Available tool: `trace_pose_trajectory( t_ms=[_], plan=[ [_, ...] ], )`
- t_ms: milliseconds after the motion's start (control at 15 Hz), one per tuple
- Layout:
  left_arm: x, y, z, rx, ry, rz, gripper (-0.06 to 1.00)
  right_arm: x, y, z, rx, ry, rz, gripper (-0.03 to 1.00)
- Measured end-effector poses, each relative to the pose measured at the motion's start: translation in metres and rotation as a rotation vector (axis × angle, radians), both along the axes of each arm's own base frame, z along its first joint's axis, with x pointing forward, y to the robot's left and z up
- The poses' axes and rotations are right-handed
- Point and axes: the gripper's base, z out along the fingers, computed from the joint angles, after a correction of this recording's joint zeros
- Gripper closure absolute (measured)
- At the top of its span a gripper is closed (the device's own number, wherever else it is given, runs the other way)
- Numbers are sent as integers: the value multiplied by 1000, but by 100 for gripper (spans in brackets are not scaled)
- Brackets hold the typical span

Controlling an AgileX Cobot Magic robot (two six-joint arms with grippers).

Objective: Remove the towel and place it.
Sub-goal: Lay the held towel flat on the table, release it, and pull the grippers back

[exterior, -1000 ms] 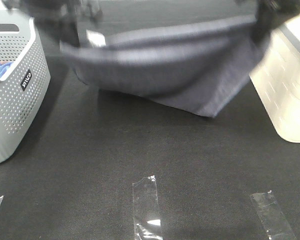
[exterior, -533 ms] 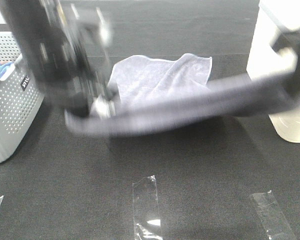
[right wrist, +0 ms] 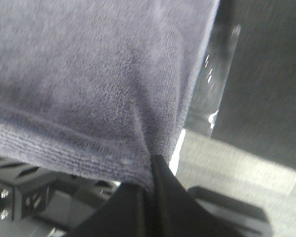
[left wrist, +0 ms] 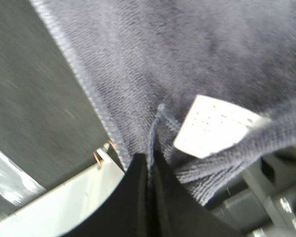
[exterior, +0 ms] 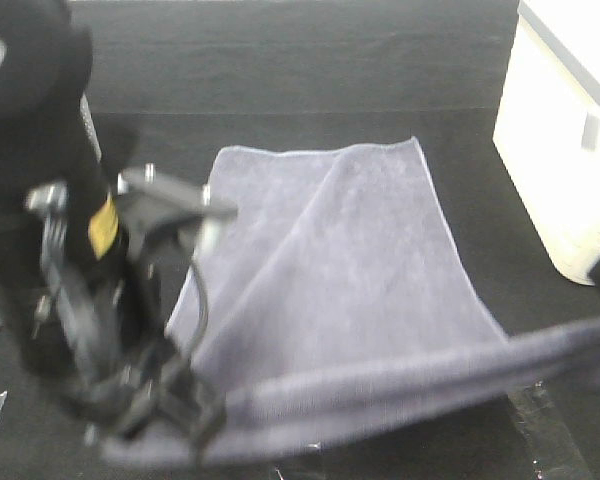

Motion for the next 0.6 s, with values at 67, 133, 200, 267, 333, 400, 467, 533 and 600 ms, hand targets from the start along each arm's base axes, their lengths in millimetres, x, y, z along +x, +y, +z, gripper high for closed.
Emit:
trace_pose_trajectory(
  t_ms=[67, 133, 200, 267, 333, 400, 467, 533, 600],
  plan=[
    [0, 0, 0, 0, 0, 0, 94, 0, 0, 0, 0, 0, 0, 97],
    [-11, 0, -6, 14, 27, -5, 94, -4, 0, -7, 4, 33, -4, 97],
    [-19, 1, -13, 30, 50, -6, 94, -9, 1, -14, 15, 69, -11, 97],
    [-29, 3, -23, 55, 78, 8, 94, -17, 2, -24, 42, 124, -25, 97],
    [-33, 6, -29, 59, 100, 29, 94, -22, 2, -31, 49, 159, -32, 97],
    [-36, 7, -32, 51, 123, 48, 94, -27, 1, -36, 47, 185, -35, 97],
    [-40, 7, -35, 37, 152, 66, 94, -31, 0, -41, 39, 207, -36, 97],
    [-44, 6, -37, 25, 175, 72, 94, -35, -1, -46, 29, 229, -36, 97],
    [-47, 5, -39, 16, 180, 66, 94, -40, -3, -52, 18, 255, -36, 97]
  ],
)
